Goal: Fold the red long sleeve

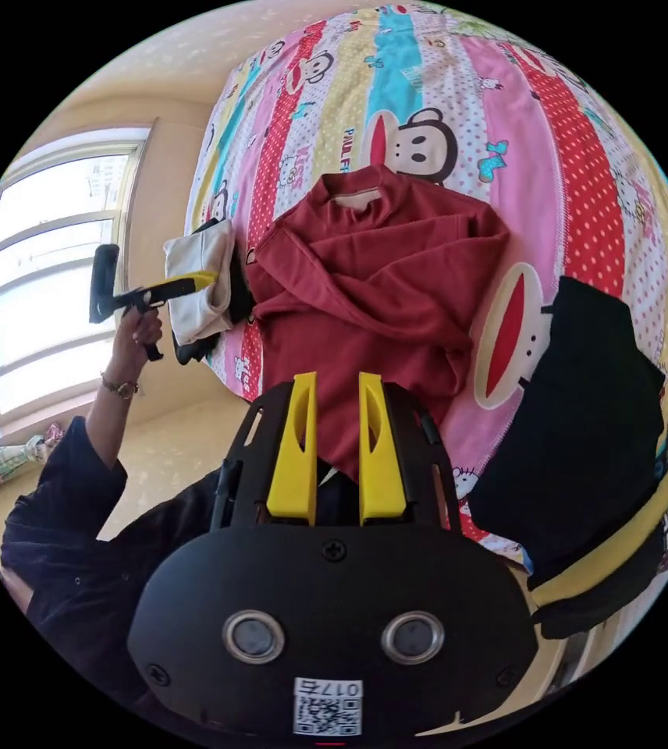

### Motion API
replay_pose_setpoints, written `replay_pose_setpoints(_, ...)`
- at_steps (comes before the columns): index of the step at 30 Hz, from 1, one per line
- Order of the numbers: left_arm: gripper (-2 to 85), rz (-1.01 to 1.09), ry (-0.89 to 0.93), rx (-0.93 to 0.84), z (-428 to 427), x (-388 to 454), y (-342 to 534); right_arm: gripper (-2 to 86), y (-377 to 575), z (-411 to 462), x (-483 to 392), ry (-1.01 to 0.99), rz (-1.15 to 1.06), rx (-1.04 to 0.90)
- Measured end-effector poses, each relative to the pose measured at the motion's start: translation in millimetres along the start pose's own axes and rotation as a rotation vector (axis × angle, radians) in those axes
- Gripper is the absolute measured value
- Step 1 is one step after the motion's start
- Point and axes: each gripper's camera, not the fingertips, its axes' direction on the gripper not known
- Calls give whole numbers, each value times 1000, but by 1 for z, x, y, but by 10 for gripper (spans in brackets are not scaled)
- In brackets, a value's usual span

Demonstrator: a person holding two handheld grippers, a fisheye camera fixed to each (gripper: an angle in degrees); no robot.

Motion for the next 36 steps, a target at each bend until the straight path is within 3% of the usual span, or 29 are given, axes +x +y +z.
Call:
replay_pose_setpoints(4,135,-55,-158,9,11,-14,-69,85,-61,35,-13,86,-65,39)
replay_pose_setpoints(9,129,-115,-311,-265,100,-46,-86,91,-103,87,1,169,-91,59)
replay_pose_setpoints(12,110,-88,-331,-168,92,-38,-70,76,-117,150,32,219,-76,-140)
replay_pose_setpoints(14,57,56,-316,-95,66,-20,-53,49,-113,176,52,158,-76,-276)
replay_pose_setpoints(18,37,191,-113,76,5,-5,-20,38,-94,127,52,141,-93,-69)
replay_pose_setpoints(23,33,335,250,420,-81,-16,49,30,-47,47,29,271,-111,338)
replay_pose_setpoints(26,43,270,165,434,-69,-46,92,26,-20,71,36,205,-192,470)
replay_pose_setpoints(27,47,214,143,414,-59,-56,100,26,-18,85,41,188,-208,453)
replay_pose_setpoints(29,62,-23,89,284,-12,-95,137,22,-24,163,74,217,-149,157)
replay_pose_setpoints(31,63,-124,55,209,14,-111,173,21,-11,211,99,332,-59,-21)
replay_pose_setpoints(36,74,-232,81,146,42,-122,243,22,48,218,121,303,-69,-6)
